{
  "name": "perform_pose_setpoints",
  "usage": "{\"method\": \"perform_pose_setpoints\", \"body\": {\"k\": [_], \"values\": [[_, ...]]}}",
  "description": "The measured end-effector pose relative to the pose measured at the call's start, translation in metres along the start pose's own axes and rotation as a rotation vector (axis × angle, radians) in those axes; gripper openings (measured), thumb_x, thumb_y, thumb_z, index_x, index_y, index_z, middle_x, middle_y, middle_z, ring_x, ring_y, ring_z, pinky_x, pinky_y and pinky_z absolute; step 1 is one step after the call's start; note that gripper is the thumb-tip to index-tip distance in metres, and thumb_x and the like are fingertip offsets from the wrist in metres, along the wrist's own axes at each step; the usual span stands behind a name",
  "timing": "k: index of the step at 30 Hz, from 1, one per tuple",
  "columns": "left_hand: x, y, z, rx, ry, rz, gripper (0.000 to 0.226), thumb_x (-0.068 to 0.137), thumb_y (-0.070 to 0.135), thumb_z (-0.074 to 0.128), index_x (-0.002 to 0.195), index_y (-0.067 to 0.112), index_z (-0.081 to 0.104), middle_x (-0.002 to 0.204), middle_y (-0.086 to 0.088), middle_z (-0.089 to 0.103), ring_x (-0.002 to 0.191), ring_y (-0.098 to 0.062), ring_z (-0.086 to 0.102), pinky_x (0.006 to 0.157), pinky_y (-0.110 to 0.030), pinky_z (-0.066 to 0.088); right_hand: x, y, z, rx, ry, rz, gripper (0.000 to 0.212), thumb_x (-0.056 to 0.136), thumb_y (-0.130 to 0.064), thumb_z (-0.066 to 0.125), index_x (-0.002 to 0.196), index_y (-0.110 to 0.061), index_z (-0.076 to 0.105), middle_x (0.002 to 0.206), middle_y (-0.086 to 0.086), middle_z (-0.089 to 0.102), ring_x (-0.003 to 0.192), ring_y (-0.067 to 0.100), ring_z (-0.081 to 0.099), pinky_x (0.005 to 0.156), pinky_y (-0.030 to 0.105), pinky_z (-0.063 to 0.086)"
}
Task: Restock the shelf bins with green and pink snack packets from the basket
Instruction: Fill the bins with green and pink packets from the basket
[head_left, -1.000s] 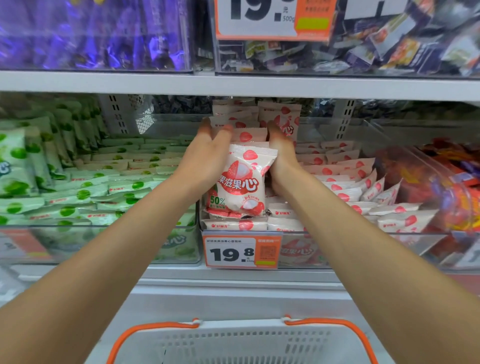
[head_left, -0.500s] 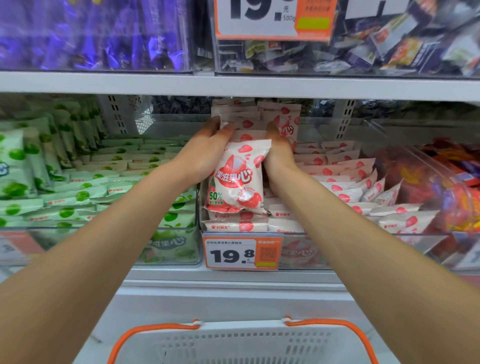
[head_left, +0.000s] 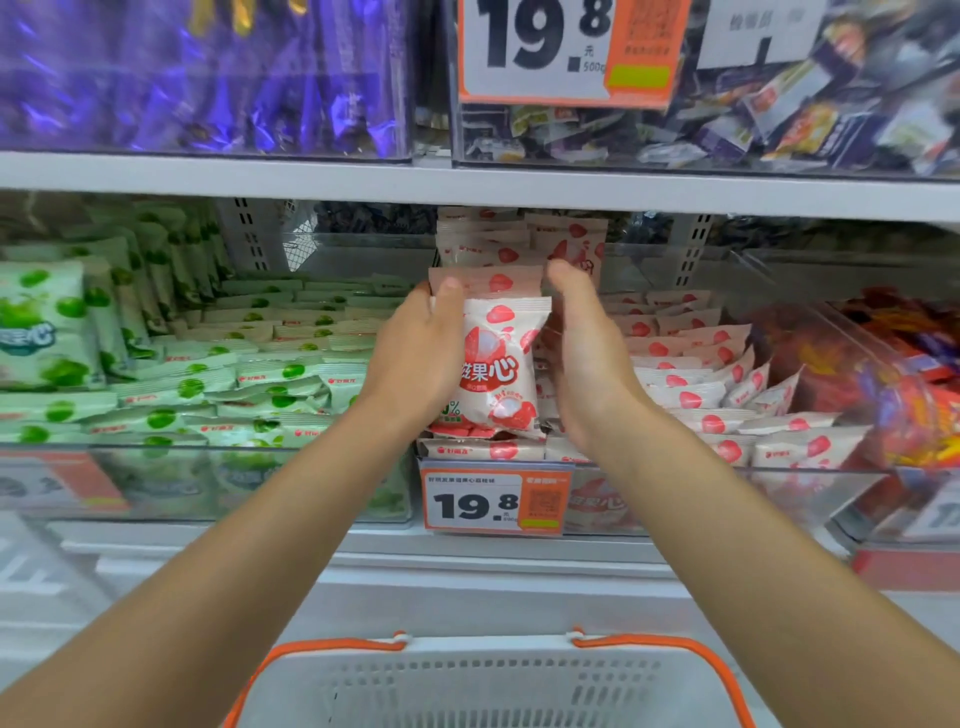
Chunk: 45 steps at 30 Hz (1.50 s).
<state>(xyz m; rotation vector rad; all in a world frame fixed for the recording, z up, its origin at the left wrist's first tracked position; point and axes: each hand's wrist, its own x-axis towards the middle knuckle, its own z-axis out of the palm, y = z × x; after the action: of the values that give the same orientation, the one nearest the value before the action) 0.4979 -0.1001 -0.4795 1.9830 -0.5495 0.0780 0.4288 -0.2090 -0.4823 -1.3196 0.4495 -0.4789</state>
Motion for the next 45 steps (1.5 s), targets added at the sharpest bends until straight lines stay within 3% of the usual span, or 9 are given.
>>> {"method": "perform_pose_setpoints", "body": {"k": [7, 10, 15, 19, 23, 28, 32, 40, 45], "values": [[-0.001, 0.009, 0.000, 0.028, -0.008, 0.049, 0.045, 0.100, 0.046, 0.028, 0.104, 0.014, 0.058, 0.106, -0.003, 0.065, 0.114, -0.027, 0.057, 0.101, -0.043, 0.043, -0.026, -0.012, 0.032, -0.101, 0.054, -0.010, 0.090, 0.068, -0.069, 0.056, 0.141, -0.020, 0.041, 0.138, 0.006, 0.054, 0.120, 0.027, 0.056, 0.102, 0.045, 0.044], [0.007, 0.016, -0.002, 0.063, -0.017, 0.103, 0.055, 0.095, 0.051, 0.025, 0.128, 0.019, 0.055, 0.127, -0.007, 0.061, 0.122, -0.028, 0.052, 0.105, -0.045, 0.039, -0.023, -0.019, 0.028, -0.151, 0.110, -0.095, 0.071, 0.089, -0.059, 0.046, 0.144, -0.016, 0.036, 0.131, -0.002, 0.050, 0.120, 0.018, 0.049, 0.101, 0.035, 0.037], [0.018, 0.015, -0.001, 0.070, -0.136, 0.023, 0.051, 0.105, 0.044, 0.023, 0.124, 0.013, 0.058, 0.120, -0.010, 0.061, 0.113, -0.028, 0.056, 0.086, -0.030, 0.039, 0.036, 0.009, 0.022, -0.151, 0.107, 0.050, 0.100, 0.049, -0.074, 0.041, 0.130, -0.017, 0.052, 0.119, 0.013, 0.064, 0.106, 0.036, 0.062, 0.097, 0.055, 0.047], [0.018, 0.001, -0.002, -0.083, -0.130, 0.065, 0.035, 0.104, 0.038, 0.031, 0.125, 0.021, 0.054, 0.116, -0.001, 0.064, 0.104, -0.017, 0.062, 0.088, -0.030, 0.048, 0.019, -0.001, 0.029, -0.163, 0.128, 0.014, 0.087, 0.056, -0.067, 0.049, 0.132, -0.024, 0.048, 0.113, 0.010, 0.067, 0.099, 0.033, 0.066, 0.092, 0.052, 0.052], [0.017, -0.003, -0.004, -0.245, -0.159, 0.020, 0.028, 0.104, 0.028, 0.037, 0.128, 0.024, 0.051, 0.105, 0.009, 0.066, 0.081, 0.010, 0.062, 0.064, -0.006, 0.046, 0.015, -0.003, 0.030, -0.246, 0.100, 0.013, 0.077, 0.070, -0.066, 0.049, 0.134, -0.023, 0.050, 0.113, 0.007, 0.069, 0.099, 0.029, 0.067, 0.092, 0.048, 0.053], [0.005, 0.000, -0.005, -0.072, 0.021, 0.043, 0.035, 0.103, 0.038, 0.039, 0.125, 0.015, 0.051, 0.107, 0.006, 0.060, 0.097, -0.015, 0.057, 0.077, -0.028, 0.043, 0.018, -0.006, 0.022, -0.245, 0.083, 0.041, 0.053, 0.089, -0.056, 0.047, 0.115, -0.013, 0.064, 0.095, 0.009, 0.074, 0.084, 0.027, 0.072, 0.083, 0.042, 0.058], [-0.007, -0.011, 0.000, 0.001, 0.039, 0.102, 0.045, 0.096, 0.056, 0.029, 0.083, 0.024, 0.058, 0.094, -0.006, 0.067, 0.094, -0.029, 0.063, 0.085, -0.047, 0.051, 0.017, -0.002, 0.018, -0.198, 0.138, -0.004, 0.042, 0.092, -0.045, 0.051, 0.119, -0.013, 0.058, 0.100, 0.008, 0.072, 0.084, 0.025, 0.072, 0.080, 0.042, 0.059], [-0.018, -0.005, 0.000, 0.063, 0.051, 0.129, 0.064, 0.088, 0.066, 0.025, 0.124, 0.022, 0.055, 0.117, 0.001, 0.065, 0.122, -0.024, 0.053, 0.100, -0.050, 0.043, 0.016, -0.005, 0.020, -0.191, 0.150, -0.060, 0.021, 0.096, -0.028, 0.047, 0.105, -0.019, 0.063, 0.094, 0.010, 0.073, 0.084, 0.029, 0.072, 0.080, 0.047, 0.059], [-0.022, -0.002, 0.001, 0.063, 0.023, 0.094, 0.063, 0.103, 0.044, 0.036, 0.155, 0.013, 0.018, 0.149, -0.010, 0.045, 0.136, -0.026, 0.042, 0.112, -0.044, 0.033, 0.012, 0.004, 0.022, -0.163, 0.232, -0.120, 0.030, 0.096, -0.035, 0.041, 0.081, -0.013, 0.055, 0.075, 0.004, 0.058, 0.074, 0.024, 0.060, 0.069, 0.036, 0.046]]}}
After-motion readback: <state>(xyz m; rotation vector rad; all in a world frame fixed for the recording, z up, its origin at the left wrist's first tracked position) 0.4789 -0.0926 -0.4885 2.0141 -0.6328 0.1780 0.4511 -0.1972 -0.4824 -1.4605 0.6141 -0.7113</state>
